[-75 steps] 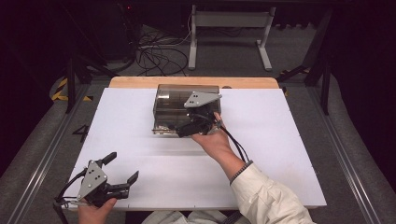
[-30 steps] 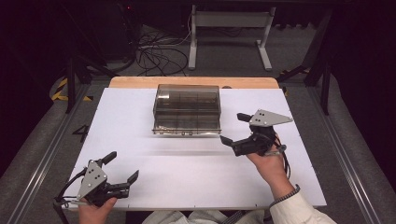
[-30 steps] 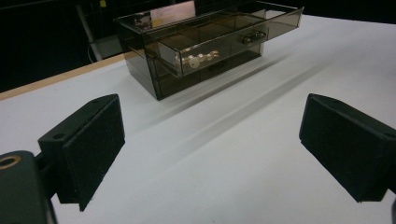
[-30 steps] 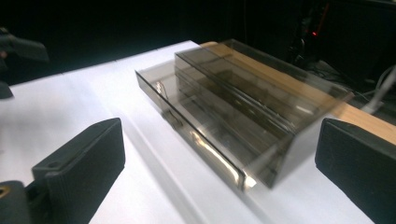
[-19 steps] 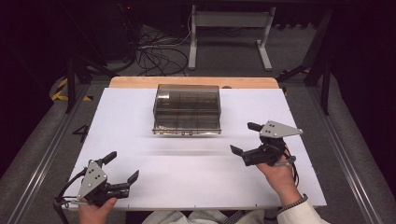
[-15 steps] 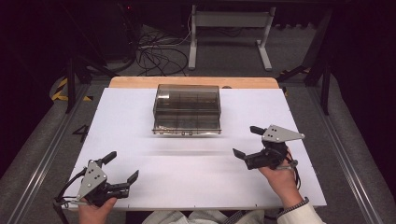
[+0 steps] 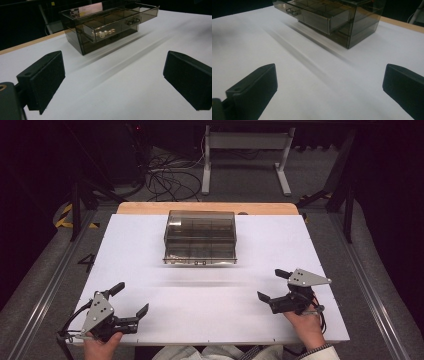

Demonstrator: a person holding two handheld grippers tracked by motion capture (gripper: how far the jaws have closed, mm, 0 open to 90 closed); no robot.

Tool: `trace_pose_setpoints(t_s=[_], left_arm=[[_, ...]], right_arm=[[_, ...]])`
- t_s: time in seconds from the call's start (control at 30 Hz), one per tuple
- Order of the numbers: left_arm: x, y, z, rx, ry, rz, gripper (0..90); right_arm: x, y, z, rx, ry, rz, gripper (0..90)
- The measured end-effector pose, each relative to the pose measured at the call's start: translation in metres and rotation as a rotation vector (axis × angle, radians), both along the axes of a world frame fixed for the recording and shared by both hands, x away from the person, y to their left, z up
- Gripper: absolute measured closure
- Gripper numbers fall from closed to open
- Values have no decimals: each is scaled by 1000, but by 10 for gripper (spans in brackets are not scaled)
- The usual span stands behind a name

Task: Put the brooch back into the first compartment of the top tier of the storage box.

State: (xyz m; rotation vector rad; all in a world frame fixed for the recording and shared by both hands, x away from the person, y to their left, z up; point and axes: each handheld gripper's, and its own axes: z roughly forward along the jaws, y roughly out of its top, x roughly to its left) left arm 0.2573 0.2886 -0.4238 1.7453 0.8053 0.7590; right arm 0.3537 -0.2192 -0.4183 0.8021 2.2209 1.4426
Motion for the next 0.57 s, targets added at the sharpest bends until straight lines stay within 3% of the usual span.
trace_pose_setpoints(t_s=[0.13, 0.23, 0.37, 0.43, 0.57], left_arm=[[0, 0, -1, 8, 0, -10, 36], [1, 0, -1, -8, 10, -13, 33], [2, 1, -2, -9, 14, -17, 33], [2, 1, -3, -11, 9, -17, 33], [2, 0, -3, -25, 12, -15, 31]], right_arm=[[-4, -5, -11, 13, 17, 0, 3], [-7, -8, -19, 28, 30, 1, 2], [-12, -10, -30, 7, 54, -2, 3], [-13, -10, -32, -13, 58, -10, 3], [-13, -12, -28, 13, 43, -17, 3]])
